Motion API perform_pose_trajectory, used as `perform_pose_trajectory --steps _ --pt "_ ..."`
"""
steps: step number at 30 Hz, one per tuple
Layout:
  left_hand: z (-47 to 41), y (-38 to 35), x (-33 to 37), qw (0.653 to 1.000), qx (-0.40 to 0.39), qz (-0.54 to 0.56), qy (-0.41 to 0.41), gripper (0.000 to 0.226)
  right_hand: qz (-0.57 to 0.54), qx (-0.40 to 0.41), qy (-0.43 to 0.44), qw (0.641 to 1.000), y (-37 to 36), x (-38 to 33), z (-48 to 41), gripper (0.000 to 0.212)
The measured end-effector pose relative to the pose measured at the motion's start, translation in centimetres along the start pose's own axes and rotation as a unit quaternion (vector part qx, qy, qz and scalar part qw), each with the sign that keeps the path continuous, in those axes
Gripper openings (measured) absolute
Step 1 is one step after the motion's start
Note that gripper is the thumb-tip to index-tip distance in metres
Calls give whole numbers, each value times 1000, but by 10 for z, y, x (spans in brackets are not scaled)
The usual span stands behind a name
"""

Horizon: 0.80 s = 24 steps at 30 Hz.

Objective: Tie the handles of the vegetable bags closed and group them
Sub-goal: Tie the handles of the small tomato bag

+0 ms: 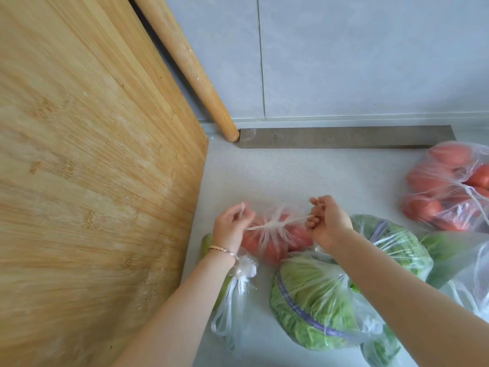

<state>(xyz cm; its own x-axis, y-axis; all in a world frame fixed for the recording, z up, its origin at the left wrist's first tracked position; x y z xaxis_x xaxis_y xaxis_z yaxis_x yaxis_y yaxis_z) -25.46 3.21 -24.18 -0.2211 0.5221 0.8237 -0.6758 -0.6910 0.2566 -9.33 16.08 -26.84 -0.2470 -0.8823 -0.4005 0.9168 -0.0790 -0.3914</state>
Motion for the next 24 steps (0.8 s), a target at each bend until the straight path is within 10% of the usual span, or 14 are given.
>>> perform_pose_trajectory --steps 3,7,15,21,24 --pt "7 -24 18 961 -62 -229 -145 62 38 -112 54 992 -28 -12 13 22" --pt "9 -57 11 842 -124 -474 -226 83 306 -191 159 919 -48 -9 22 68" --pt "-1 -54 -6 766 -70 -606 -204 71 816 -154 195 521 -33 37 -20 61" --pt "0 -56 -7 757 -31 -612 -227 78 825 -174 200 499 -36 40 -23 61" --pt "-1 -51 -2 826 -48 -527 -194 69 745 -208 216 596 -44 36 -10 60"
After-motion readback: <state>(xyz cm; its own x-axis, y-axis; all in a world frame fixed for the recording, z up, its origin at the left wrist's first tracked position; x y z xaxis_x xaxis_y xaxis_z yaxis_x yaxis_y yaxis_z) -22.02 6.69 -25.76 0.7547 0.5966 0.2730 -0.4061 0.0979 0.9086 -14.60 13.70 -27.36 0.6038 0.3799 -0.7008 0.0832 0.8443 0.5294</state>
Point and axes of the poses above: each hand's wrist, its own z-axis away from the middle knuckle, its own y-axis out of the back of the hand, x = y × z, the point moved 10 cm from there along -z, towards the middle knuckle, and after that the axes turned 11 degrees about -z, right-handed, at the moved point
